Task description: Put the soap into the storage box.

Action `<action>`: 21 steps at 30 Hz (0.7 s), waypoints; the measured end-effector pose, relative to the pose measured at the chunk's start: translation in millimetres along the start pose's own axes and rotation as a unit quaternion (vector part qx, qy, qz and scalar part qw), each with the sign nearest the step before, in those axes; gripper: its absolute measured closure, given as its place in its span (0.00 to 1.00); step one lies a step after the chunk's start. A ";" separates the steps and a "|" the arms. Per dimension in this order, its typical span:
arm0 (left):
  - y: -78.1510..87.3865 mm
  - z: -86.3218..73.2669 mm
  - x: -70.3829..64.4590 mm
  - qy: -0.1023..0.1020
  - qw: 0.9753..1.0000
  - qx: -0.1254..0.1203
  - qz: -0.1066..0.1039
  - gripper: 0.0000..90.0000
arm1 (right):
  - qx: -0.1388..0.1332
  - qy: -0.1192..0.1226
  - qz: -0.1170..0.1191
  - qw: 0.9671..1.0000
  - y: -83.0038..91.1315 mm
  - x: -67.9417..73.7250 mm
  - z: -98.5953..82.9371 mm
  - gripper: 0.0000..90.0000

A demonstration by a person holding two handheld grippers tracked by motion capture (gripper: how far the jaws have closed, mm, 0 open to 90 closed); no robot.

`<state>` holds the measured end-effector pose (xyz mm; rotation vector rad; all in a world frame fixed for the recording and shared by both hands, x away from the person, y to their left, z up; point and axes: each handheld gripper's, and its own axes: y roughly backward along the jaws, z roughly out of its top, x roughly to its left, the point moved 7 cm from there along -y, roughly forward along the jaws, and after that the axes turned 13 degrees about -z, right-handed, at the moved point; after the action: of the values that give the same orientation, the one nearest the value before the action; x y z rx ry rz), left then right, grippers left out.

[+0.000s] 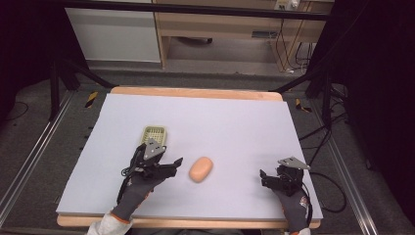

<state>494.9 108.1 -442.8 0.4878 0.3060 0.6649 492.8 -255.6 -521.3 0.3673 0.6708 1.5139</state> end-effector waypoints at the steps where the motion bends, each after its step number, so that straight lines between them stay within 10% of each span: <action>1: -1.3 0.6 -1.1 -0.001 1.000 0.003 -0.001 0.31 | 0.001 0.001 -0.002 1.000 -0.2 0.1 -0.1 0.07; 21: -30.8 10.1 -18.8 -0.008 0.999 0.022 -0.021 0.30 | 0.000 0.002 -0.001 1.000 0.0 0.8 0.1 0.07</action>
<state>500.8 71.5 -448.2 0.5273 0.3156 0.6137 492.7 -254.8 -521.4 0.3630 0.6748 1.5124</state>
